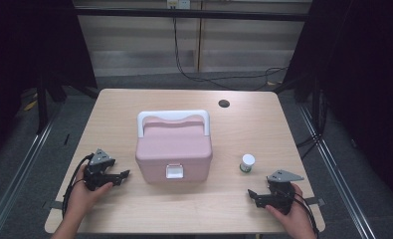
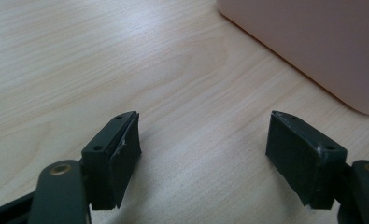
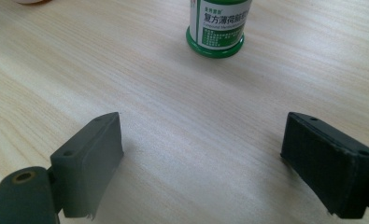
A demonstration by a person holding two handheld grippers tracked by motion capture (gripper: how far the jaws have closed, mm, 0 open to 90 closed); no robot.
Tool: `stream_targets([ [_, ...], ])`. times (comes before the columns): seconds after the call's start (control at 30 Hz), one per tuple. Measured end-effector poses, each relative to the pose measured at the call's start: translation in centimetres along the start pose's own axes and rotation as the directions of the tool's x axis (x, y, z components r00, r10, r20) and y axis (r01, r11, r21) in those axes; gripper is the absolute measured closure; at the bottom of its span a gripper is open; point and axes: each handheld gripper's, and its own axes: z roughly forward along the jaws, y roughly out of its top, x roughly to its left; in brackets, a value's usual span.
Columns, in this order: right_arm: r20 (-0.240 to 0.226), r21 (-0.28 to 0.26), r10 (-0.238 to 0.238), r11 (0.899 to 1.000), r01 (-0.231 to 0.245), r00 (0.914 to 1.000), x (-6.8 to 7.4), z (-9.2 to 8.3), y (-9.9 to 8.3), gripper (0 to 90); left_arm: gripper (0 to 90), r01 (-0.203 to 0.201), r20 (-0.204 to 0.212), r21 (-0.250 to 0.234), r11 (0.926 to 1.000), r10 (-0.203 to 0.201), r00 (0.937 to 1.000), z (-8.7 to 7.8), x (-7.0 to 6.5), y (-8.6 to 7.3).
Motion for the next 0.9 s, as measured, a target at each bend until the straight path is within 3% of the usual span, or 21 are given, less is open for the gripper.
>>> stream_targets([
  [0.3,0.0,0.001,-0.002,1.0,0.002,1.0,0.0,-0.1,0.0,11.9,20.9,0.005,-0.011,0.005,1.0,-0.005,0.9999,0.0,-0.1,0.0],
  [0.5,-0.015,0.009,-0.015,1.0,0.015,0.9998,0.2,-0.4,-0.1,15.5,21.3,0.075,0.001,0.026,0.9968,-0.075,0.9972,-0.3,-0.3,0.3],
  [0.57,-0.033,0.026,-0.029,0.999,0.03,0.999,0.4,-1.0,0.1,17.1,22.1,0.107,0.013,0.01,0.9942,-0.107,0.9941,-0.7,-0.2,0.6],
  [0.73,-0.105,-0.086,-0.078,0.994,0.069,0.9914,2.2,-2.6,2.0,19.5,22.3,0.134,0.043,-0.042,0.9901,-0.132,0.9903,-1.5,0.0,2.0],
  [0.83,-0.124,-0.109,-0.13,0.987,0.117,0.9836,3.8,-2.4,3.6,19.5,22.8,0.133,0.07,-0.068,0.9888,-0.128,0.9893,-1.7,-0.6,3.2],
  [0.9,-0.172,-0.127,-0.131,0.986,0.11,0.9764,4.9,-1.8,4.5,19.5,22.8,0.137,0.08,-0.07,0.9881,-0.131,0.9881,-1.7,-0.9,3.6],
])
